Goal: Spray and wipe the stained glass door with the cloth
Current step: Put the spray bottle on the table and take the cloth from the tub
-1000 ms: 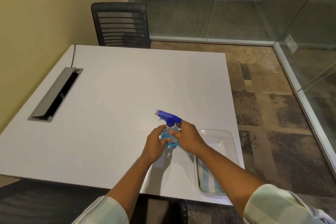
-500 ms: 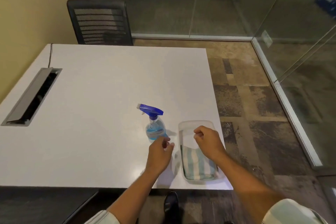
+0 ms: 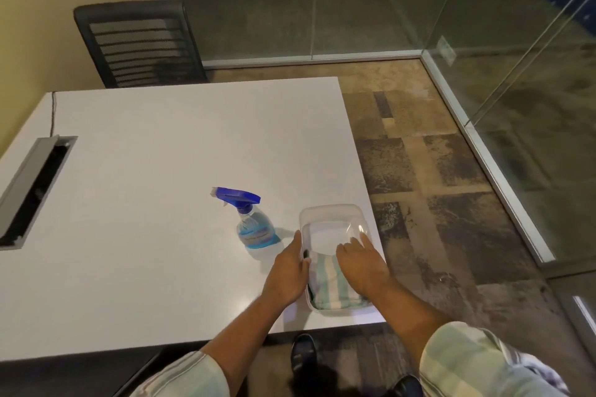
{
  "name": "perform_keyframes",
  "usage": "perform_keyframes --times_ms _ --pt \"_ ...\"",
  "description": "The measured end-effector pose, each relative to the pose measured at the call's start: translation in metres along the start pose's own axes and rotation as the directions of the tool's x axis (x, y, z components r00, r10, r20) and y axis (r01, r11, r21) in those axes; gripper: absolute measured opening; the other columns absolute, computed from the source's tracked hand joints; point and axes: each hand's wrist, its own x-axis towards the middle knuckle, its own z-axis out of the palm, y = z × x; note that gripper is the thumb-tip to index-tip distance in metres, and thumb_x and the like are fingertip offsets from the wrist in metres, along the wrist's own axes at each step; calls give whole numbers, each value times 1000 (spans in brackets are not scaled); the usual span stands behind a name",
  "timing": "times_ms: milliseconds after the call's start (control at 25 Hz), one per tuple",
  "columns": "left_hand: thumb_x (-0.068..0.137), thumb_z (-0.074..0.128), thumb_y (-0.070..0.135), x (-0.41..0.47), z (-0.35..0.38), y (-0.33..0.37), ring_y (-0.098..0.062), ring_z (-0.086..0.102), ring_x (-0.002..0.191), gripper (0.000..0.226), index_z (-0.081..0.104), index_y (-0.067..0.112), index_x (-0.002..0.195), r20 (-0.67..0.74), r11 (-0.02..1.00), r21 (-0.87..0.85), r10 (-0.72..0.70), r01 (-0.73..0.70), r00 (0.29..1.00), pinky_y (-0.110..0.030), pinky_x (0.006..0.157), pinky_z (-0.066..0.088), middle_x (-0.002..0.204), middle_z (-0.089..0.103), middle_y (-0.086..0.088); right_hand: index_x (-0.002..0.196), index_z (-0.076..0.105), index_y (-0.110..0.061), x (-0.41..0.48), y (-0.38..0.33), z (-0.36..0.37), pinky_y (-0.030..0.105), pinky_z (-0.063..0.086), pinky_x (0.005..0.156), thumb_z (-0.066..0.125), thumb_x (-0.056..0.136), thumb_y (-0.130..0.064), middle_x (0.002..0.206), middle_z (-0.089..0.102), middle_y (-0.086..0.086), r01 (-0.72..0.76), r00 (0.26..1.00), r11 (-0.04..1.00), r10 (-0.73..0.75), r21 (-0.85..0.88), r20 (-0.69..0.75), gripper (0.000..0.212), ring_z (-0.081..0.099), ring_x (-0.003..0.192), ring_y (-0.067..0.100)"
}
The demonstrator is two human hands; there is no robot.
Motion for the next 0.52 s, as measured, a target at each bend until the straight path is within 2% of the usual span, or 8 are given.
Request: perform_keyframes --times_ms 120,200,280,360,400,480,520 --pt "108 34 54 0 1 4 -22 60 146 36 22 62 141 2 999 -25 24 -24 1000 -21 114 38 153 56 13 157 37 0 3 -1 -3 68 -2 131 60 106 -14 161 48 23 30 995 980 -11 -199 95 58 23 160 47" --pt "108 35 54 0 4 3 -22 59 146 38 22 61 143 17 999 -45 23 -22 1000 -30 121 43 158 56 11 156 42 -3 4 -4 -6 75 -6 126 57 108 -19 160 50 22 30 991 968 4 -249 136 54 15 162 48" --pt "112 37 55 1 6 3 -24 61 145 35 26 56 145 25 997 -56 -44 46 999 -42 125 46 160 58 4 143 58 -9 4 -8 -10 76 -6 125 58 107 -22 152 59 16 9 990 976 22 -220 138 38 24 160 45" --pt "103 34 69 1 7 3 -22 64 139 44 38 50 143 40 980 -129 -150 154 988 -49 126 48 153 63 6 130 65 -17 4 -6 -21 73 -3 127 61 105 -22 141 66 10 -42 992 991 57 -126 114 26 33 155 38" --pt "102 34 71 0 8 5 -21 65 137 51 44 45 144 42 973 -149 -170 174 985 -50 125 49 149 65 6 128 66 -21 2 -4 -28 71 1 126 63 103 -24 136 68 8 -77 992 995 83 -67 99 25 36 152 36" --pt "107 43 62 0 6 9 -25 65 138 56 52 28 151 19 956 -205 -209 208 978 -50 124 49 150 67 -4 125 66 -29 -4 3 -43 68 9 124 70 98 -28 128 71 0 -151 986 986 145 65 88 28 41 144 30" --pt "106 44 63 -1 8 13 -27 65 140 59 54 26 151 16 939 -267 -221 217 975 -49 125 49 150 68 -8 125 67 -33 -10 7 -50 64 13 122 73 95 -31 125 71 -5 -184 982 972 175 145 77 30 43 140 26"
